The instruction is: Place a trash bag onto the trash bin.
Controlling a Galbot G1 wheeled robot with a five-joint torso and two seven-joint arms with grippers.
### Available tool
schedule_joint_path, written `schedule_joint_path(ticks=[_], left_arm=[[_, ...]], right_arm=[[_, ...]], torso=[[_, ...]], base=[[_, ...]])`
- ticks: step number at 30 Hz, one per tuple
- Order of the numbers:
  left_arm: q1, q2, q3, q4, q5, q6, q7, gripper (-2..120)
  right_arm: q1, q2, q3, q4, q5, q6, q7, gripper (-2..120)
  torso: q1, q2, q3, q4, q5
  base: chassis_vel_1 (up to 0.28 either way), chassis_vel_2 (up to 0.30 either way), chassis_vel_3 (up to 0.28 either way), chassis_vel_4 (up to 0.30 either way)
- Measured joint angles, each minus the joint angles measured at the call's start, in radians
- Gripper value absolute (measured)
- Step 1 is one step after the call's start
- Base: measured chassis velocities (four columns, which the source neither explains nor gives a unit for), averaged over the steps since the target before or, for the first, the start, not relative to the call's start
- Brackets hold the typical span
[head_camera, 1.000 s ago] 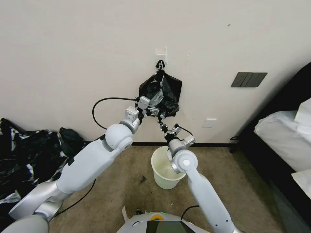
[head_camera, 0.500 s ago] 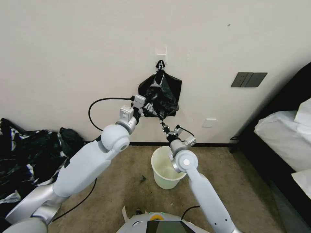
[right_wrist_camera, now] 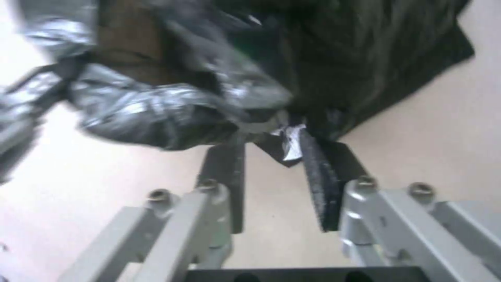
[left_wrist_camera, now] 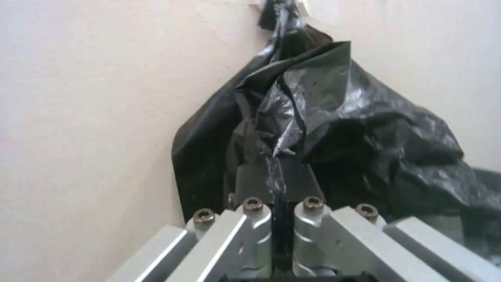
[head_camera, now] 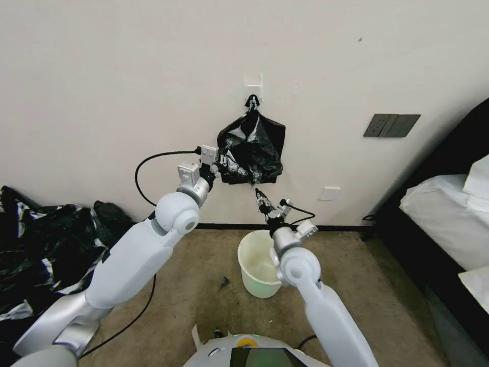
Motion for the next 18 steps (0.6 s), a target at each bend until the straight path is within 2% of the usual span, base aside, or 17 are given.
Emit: schedule_joint_path(ticks=[7, 9, 10, 12, 13, 17, 18], left_arm=[[0.016, -0.026, -0.004, 0.006, -0.036, -0.032, -0.016, 0], [0.030, -0.030, -0.005, 0.003, -0.038, -0.037, -0.017, 0], [0.030, -0.030, -0.005, 0.003, -0.038, -0.037, -0.017, 0], [0.040, -0.038, -0.004, 0.001, -0.038, -0.037, -0.017, 0], [0.040, -0.038, -0.004, 0.001, -0.038, -0.037, -0.017, 0], [0.049, -0.052, 0.000, 0.000, -0.036, -0.037, -0.018, 0], [0.049, -0.052, 0.000, 0.000, -0.036, -0.037, -0.018, 0]], right_arm=[[-0.024, -0.104, 0.035, 0.099, -0.193, -0.013, -0.085, 55], [0.047, -0.171, 0.047, 0.106, -0.300, -0.045, -0.132, 65], [0.047, -0.171, 0.047, 0.106, -0.300, -0.045, -0.132, 65], [0.148, -0.224, 0.030, 0.085, -0.412, -0.075, -0.152, 76], [0.148, -0.224, 0.030, 0.085, -0.412, -0.075, -0.152, 76], [0.318, -0.261, -0.058, 0.013, -0.587, -0.149, -0.152, 93], [0.318, -0.261, -0.058, 0.013, -0.587, -0.149, -0.152, 93]], torso=[[0.000, 0.000, 0.000, -0.0002, 0.0001], [0.000, 0.000, 0.000, -0.0001, 0.0002], [0.000, 0.000, 0.000, -0.0001, 0.0002], [0.000, 0.000, 0.000, 0.0002, 0.0000], [0.000, 0.000, 0.000, 0.0002, 0.0000], [0.000, 0.000, 0.000, 0.0002, 0.0001], [0.000, 0.000, 0.000, 0.0002, 0.0001]], base=[[0.000, 0.000, 0.000, 0.000], [0.000, 0.000, 0.000, 0.000], [0.000, 0.000, 0.000, 0.000], [0.000, 0.000, 0.000, 0.000], [0.000, 0.000, 0.000, 0.000], [0.000, 0.000, 0.000, 0.000], [0.000, 0.000, 0.000, 0.000]])
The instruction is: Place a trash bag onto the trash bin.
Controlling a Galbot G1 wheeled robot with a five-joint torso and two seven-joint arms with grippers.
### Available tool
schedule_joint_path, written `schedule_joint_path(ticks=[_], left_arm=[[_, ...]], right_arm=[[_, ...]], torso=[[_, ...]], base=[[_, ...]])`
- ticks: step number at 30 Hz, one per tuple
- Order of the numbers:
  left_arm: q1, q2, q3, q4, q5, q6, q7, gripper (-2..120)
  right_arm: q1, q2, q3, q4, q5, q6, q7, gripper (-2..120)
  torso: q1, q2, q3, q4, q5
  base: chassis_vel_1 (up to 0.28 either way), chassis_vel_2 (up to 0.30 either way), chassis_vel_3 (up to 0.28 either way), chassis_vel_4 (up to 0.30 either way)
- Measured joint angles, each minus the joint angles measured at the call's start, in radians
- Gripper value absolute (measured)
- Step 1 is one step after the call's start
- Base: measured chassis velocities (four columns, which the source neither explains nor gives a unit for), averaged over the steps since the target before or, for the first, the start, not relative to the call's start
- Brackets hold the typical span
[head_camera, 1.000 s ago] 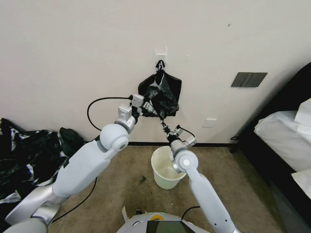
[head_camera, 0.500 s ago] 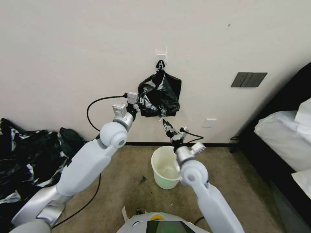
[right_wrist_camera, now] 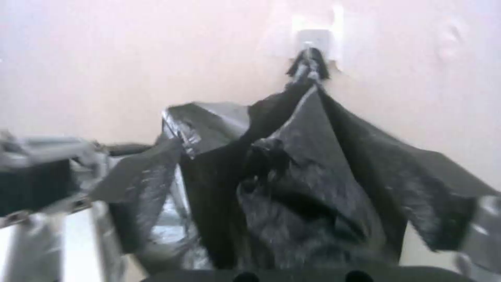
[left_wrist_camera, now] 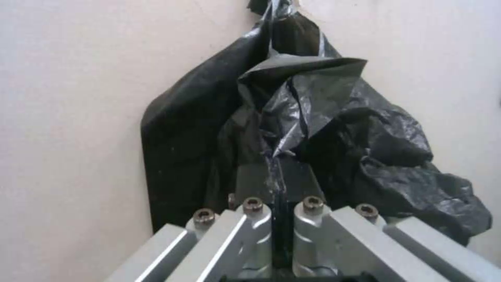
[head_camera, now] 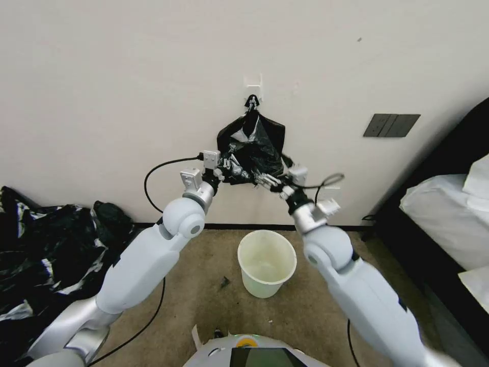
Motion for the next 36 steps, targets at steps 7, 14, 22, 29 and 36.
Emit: schedule_joint_path(ticks=[7, 14, 22, 29, 36], left_arm=[[-0.007, 0.002, 0.000, -0.005, 0.001, 0.000, 0.000, 0], [0.001, 0.019, -0.009, -0.024, -0.003, 0.000, 0.003, 0], [0.016, 0.037, -0.018, -0.033, -0.006, 0.000, 0.008, 0], [0.008, 0.026, -0.013, -0.024, -0.005, 0.000, 0.009, 0], [0.004, 0.015, -0.007, -0.021, -0.003, -0.001, 0.011, 0]], right_arm=[[0.153, 0.024, -0.183, -0.116, -0.095, -0.168, 0.075, 99], [0.198, 0.044, -0.213, -0.191, -0.164, -0.196, 0.118, 93], [0.234, 0.033, -0.233, -0.156, -0.198, -0.238, 0.139, 92], [0.294, 0.007, -0.318, -0.149, -0.205, -0.348, 0.178, 95], [0.345, -0.028, -0.356, -0.157, -0.267, -0.465, 0.163, 100]], torso=[[0.000, 0.000, 0.000, -0.0002, -0.0001], [0.000, 0.000, 0.000, -0.0002, -0.0001], [0.000, 0.000, 0.000, -0.0003, -0.0002], [0.000, 0.000, 0.000, -0.0001, 0.0000], [0.000, 0.000, 0.000, -0.0003, 0.0000]], base=[[0.000, 0.000, 0.000, 0.000], [0.000, 0.000, 0.000, 0.000], [0.000, 0.000, 0.000, 0.000], [0.000, 0.000, 0.000, 0.000], [0.000, 0.000, 0.000, 0.000]])
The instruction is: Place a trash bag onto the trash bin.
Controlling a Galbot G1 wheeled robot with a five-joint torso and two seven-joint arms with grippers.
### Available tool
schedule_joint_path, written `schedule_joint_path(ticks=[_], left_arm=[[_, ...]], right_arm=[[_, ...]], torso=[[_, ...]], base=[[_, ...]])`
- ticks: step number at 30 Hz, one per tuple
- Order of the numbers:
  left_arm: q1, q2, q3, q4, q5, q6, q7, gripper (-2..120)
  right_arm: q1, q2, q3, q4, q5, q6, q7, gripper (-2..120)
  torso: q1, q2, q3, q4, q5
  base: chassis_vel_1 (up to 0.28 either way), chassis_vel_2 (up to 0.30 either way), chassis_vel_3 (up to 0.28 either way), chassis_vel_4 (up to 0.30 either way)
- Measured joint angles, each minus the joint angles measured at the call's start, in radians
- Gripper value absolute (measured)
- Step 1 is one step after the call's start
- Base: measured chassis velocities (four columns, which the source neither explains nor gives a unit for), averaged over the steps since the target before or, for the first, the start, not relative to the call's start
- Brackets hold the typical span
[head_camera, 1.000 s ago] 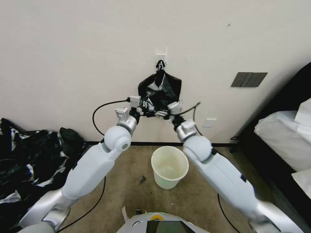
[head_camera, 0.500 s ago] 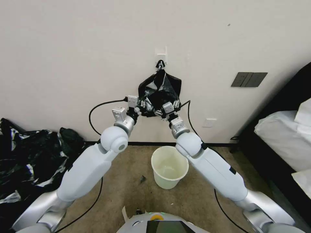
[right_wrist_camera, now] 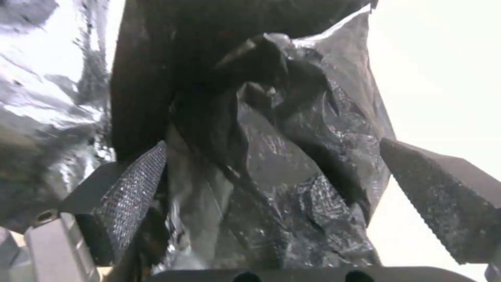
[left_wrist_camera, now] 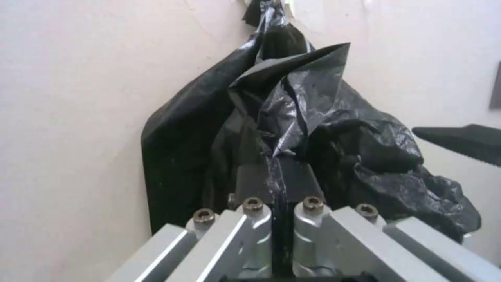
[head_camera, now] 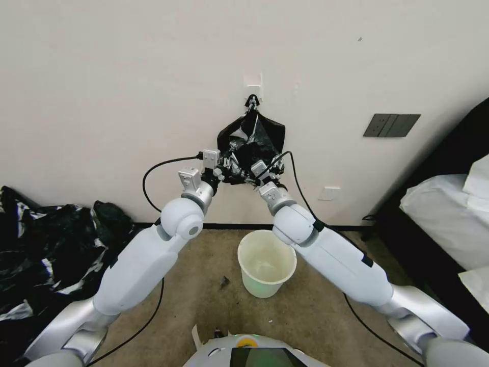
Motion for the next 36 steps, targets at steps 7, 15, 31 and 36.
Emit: schedule_joint_path(ticks=[7, 15, 31, 36], left_arm=[[0.006, -0.004, 0.000, -0.002, 0.003, -0.001, 0.000, 0], [0.006, -0.013, -0.001, -0.002, 0.004, -0.001, 0.001, 0], [0.019, -0.003, -0.015, -0.013, 0.004, -0.002, 0.005, 0], [0.023, -0.006, -0.015, -0.012, 0.006, -0.002, 0.013, 0]], right_arm=[[0.028, -0.018, -0.042, -0.022, -0.020, -0.007, -0.025, 100], [0.055, 0.000, -0.068, -0.070, -0.063, -0.006, -0.037, 100], [0.000, -0.044, 0.003, -0.059, -0.124, 0.015, -0.060, 59], [-0.036, -0.062, 0.029, -0.032, -0.122, 0.037, -0.060, 44]], torso=[[0.000, 0.000, 0.000, 0.0001, -0.0001], [0.000, 0.000, 0.000, 0.0003, -0.0001], [0.000, 0.000, 0.000, 0.0001, -0.0001], [0.000, 0.000, 0.000, 0.0000, 0.0001]], base=[[0.000, 0.000, 0.000, 0.000], [0.000, 0.000, 0.000, 0.000], [0.000, 0.000, 0.000, 0.000], [0.000, 0.000, 0.000, 0.000]])
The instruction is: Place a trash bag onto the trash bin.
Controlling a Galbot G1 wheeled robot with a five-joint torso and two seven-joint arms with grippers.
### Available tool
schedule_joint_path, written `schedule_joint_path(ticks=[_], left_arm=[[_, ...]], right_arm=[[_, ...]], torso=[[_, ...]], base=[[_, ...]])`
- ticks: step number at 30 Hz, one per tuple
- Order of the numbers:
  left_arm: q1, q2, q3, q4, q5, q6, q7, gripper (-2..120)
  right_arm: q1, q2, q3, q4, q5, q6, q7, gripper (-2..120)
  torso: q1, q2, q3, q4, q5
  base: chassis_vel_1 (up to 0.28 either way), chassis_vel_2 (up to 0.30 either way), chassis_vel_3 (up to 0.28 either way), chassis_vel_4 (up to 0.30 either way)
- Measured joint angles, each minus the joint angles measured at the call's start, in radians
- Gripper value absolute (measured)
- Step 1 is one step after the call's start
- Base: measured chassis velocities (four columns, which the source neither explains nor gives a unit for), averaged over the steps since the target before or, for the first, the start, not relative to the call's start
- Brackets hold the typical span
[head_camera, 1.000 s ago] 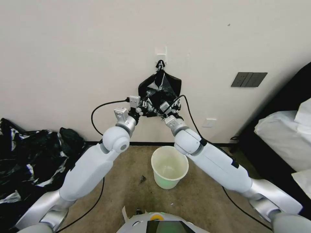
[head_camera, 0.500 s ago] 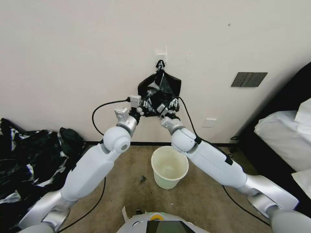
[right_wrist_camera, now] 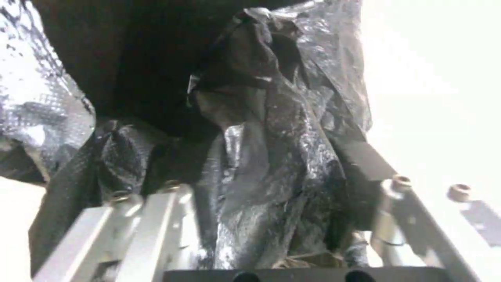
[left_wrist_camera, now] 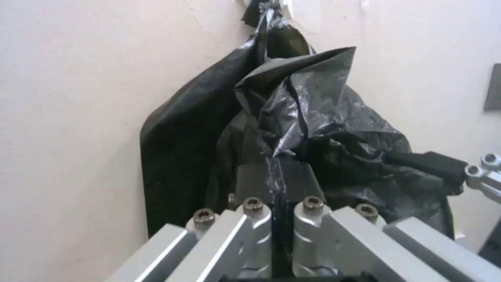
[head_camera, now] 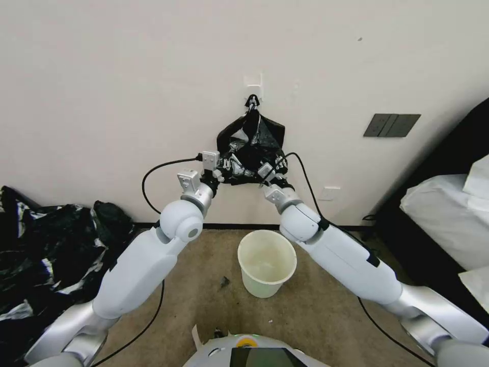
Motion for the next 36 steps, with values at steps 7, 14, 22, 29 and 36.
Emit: schedule_joint_path(ticks=[7, 14, 22, 29, 36], left_arm=[[0.004, -0.004, 0.005, 0.006, 0.009, 0.000, 0.009, 0], [0.012, -0.004, 0.005, 0.009, 0.011, -0.001, 0.010, 0], [0.021, -0.003, 0.003, 0.009, -0.013, -0.020, 0.010, 0], [0.029, 0.023, -0.011, 0.007, -0.056, -0.072, 0.016, 0], [0.078, 0.043, -0.044, -0.022, -0.188, -0.140, 0.015, 0]], right_arm=[[-0.043, -0.002, 0.076, -0.001, 0.015, 0.082, 0.015, 18], [-0.098, 0.010, 0.159, -0.009, 0.170, 0.184, 0.077, 6], [-0.172, 0.044, 0.229, -0.003, 0.650, 0.479, 0.131, 0], [-0.227, 0.071, 0.343, 0.064, 1.003, 0.596, 0.131, 0], [-0.310, 0.069, 0.476, 0.155, 1.312, 0.602, 0.133, 0]], torso=[[0.000, 0.000, 0.000, 0.0001, -0.0001], [0.000, 0.000, 0.000, 0.0001, -0.0001], [0.000, 0.000, 0.000, 0.0001, -0.0002], [0.000, 0.000, 0.000, 0.0002, -0.0003], [0.000, 0.000, 0.000, 0.0001, -0.0002]], base=[[0.000, 0.000, 0.000, 0.000], [0.000, 0.000, 0.000, 0.000], [0.000, 0.000, 0.000, 0.000], [0.000, 0.000, 0.000, 0.000], [0.000, 0.000, 0.000, 0.000]])
